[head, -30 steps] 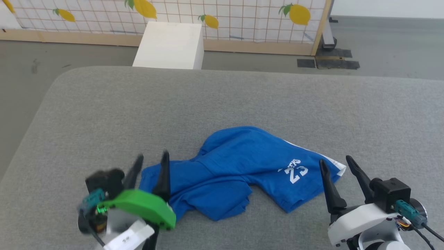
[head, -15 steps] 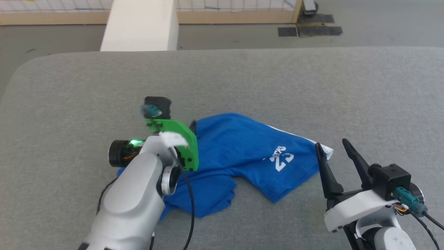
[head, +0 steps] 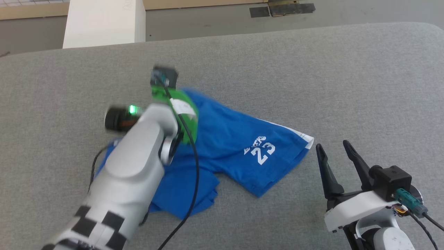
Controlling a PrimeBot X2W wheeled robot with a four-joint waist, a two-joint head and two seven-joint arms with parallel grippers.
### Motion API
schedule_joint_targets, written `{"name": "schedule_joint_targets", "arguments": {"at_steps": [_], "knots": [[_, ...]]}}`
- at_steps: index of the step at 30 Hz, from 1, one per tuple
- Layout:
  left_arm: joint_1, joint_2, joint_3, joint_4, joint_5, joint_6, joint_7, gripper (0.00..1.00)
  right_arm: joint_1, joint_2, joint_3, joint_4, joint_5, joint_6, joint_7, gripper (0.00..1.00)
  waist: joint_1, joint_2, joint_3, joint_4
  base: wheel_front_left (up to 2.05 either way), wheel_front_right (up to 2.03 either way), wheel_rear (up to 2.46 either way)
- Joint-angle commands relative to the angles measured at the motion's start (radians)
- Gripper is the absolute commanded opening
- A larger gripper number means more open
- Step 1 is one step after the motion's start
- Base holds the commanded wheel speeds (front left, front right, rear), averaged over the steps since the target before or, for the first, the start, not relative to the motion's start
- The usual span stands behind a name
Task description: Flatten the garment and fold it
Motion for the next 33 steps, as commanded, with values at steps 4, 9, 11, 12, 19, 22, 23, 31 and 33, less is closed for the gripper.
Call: {"name": "schedule_joint_targets", "arguments": {"at_steps": [4,9,11,12,19,22,23,31,33], "knots": [[-0.101,-0.038,0.013,-0.029,0.041,0.001,-0.266,0.0,-0.024,-0.001,0.0,0.006,0.004,0.005,-0.008,1.0,-0.0001,0.0,-0.008,0.016,0.0,0.0,0.0],[-0.14,-0.076,0.03,-0.074,0.012,-0.036,-0.503,0.0,-0.022,-0.001,-0.004,0.007,-0.001,0.005,-0.006,1.0,-0.0001,0.0,-0.028,0.048,0.0,0.0,0.0],[-0.124,-0.081,0.026,-0.097,-0.004,-0.055,-0.544,0.0,-0.018,-0.001,-0.003,0.008,-0.001,0.005,-0.004,1.0,-0.0001,0.0,-0.039,0.06,0.0,0.0,0.0],[-0.108,-0.083,0.022,-0.109,-0.012,-0.065,-0.551,0.0,-0.016,-0.001,-0.004,0.007,0.0,0.005,-0.004,1.0,-0.0001,0.0,-0.044,0.064,0.0,0.0,0.0],[0.214,0.023,-0.042,-0.236,-0.066,-0.113,-0.424,0.0,0.008,-0.001,-0.008,-0.003,-0.002,0.005,0.006,1.0,-0.0001,0.0,-0.074,0.092,0.0,0.0,0.0],[0.383,0.099,-0.042,-0.328,-0.097,-0.081,-0.351,0.0,0.016,-0.001,-0.013,-0.013,-0.008,0.005,0.012,1.0,-0.0001,0.0,-0.076,0.102,0.0,0.0,0.0],[0.443,0.128,-0.039,-0.366,-0.108,-0.062,-0.322,0.0,0.018,-0.001,-0.014,-0.016,-0.011,0.005,0.015,1.0,-0.0001,0.0,-0.078,0.107,0.0,0.0,0.0],[0.73,0.255,0.009,-0.55,-0.171,0.103,-0.168,1.0,0.032,-0.001,-0.01,-0.026,-0.022,0.005,0.039,1.0,-0.0001,0.0,-0.096,0.152,0.0,0.0,0.0],[0.752,0.257,0.018,-0.569,-0.175,0.121,-0.176,1.0,0.028,-0.001,-0.003,-0.023,-0.025,0.005,0.046,1.0,-0.0001,0.0,-0.101,0.161,0.0,0.0,0.0]]}}
